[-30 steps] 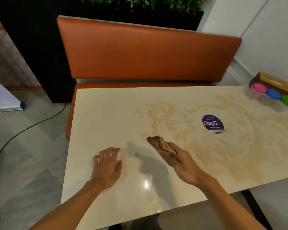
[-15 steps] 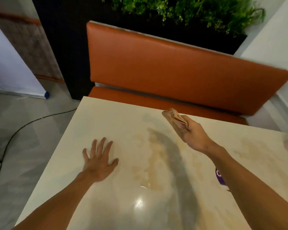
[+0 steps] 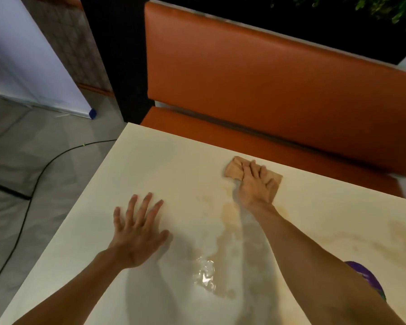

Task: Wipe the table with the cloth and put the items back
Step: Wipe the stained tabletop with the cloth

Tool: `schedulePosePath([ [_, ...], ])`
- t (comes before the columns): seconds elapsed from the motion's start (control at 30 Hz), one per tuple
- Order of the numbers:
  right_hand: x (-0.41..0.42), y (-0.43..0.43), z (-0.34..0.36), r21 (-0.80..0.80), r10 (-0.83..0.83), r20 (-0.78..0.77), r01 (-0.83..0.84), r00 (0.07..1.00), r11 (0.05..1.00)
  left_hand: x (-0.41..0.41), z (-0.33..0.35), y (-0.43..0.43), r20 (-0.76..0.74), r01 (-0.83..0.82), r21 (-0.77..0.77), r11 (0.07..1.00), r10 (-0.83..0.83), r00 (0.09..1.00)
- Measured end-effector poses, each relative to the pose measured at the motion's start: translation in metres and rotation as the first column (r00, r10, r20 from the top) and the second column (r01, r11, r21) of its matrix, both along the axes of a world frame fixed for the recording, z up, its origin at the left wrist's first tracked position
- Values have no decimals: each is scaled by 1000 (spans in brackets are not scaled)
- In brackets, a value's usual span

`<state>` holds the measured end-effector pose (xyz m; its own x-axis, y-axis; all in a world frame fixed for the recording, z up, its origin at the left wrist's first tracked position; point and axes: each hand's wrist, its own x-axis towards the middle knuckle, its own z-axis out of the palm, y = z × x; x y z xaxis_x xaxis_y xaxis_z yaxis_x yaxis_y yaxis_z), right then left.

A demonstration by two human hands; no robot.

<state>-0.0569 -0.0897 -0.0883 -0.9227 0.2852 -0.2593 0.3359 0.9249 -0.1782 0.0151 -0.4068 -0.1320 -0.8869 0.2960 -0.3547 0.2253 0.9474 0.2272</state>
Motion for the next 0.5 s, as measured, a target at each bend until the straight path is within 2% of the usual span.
schedulePosePath([
  [0.17, 4, -24, -13, -30, -10, -25, 9, 1000, 1000, 0, -2, 1, 52, -3, -41, 999, 5, 999],
  [0.33, 16, -54, -13, -80, 151, -47, -155, 987, 985, -1, 1, -3, 82, 3, -61, 998, 2, 997],
  [0.5, 44, -69, -15, -51, 326, -69, -330, 943, 943, -3, 6, 0, 121, 36, -62, 997, -28, 992],
])
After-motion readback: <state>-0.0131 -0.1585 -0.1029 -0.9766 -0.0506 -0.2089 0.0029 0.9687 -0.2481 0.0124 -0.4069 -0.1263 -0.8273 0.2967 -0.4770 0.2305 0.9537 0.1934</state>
